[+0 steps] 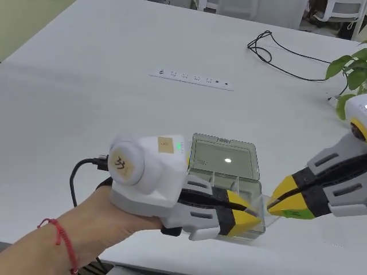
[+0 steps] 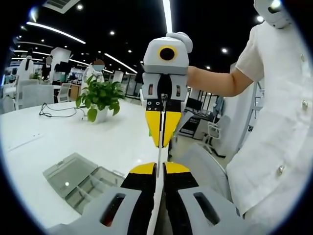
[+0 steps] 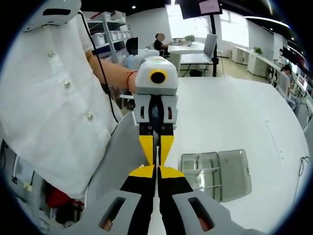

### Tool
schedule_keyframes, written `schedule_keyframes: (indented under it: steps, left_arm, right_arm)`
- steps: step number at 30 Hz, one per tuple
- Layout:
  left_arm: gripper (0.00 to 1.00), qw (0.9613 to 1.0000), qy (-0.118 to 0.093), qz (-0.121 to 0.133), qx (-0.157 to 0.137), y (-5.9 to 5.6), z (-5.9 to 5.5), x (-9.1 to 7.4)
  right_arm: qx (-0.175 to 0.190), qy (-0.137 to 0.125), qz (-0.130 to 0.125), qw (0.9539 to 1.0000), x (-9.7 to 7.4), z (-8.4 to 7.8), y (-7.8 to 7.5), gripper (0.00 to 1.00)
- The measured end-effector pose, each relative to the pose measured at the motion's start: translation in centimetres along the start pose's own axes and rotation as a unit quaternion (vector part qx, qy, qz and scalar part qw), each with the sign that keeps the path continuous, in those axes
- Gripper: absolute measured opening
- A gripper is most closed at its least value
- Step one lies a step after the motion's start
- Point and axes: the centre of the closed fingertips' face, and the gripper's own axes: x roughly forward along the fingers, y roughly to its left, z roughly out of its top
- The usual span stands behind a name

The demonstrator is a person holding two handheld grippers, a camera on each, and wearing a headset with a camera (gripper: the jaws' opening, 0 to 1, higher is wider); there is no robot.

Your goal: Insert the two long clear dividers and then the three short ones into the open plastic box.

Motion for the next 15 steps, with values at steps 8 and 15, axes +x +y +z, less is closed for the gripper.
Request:
schedule_keyframes:
  steps: [8, 15]
  left_arm:
    - [0.09, 0.9997, 0.002, 0.024, -0.007, 0.9, -0.6, -1.1]
    - [0.19, 0.9985, 0.004, 0.054, -0.009, 2.0, -1.1, -2.5]
  right_arm:
    - [0.002, 0.0, -0.018, 0.9998, -0.6, -0.1, -1.1, 0.03]
    - [0.005, 0.006, -0.043, 0.9991, -0.8, -0.4, -2.8, 0.03]
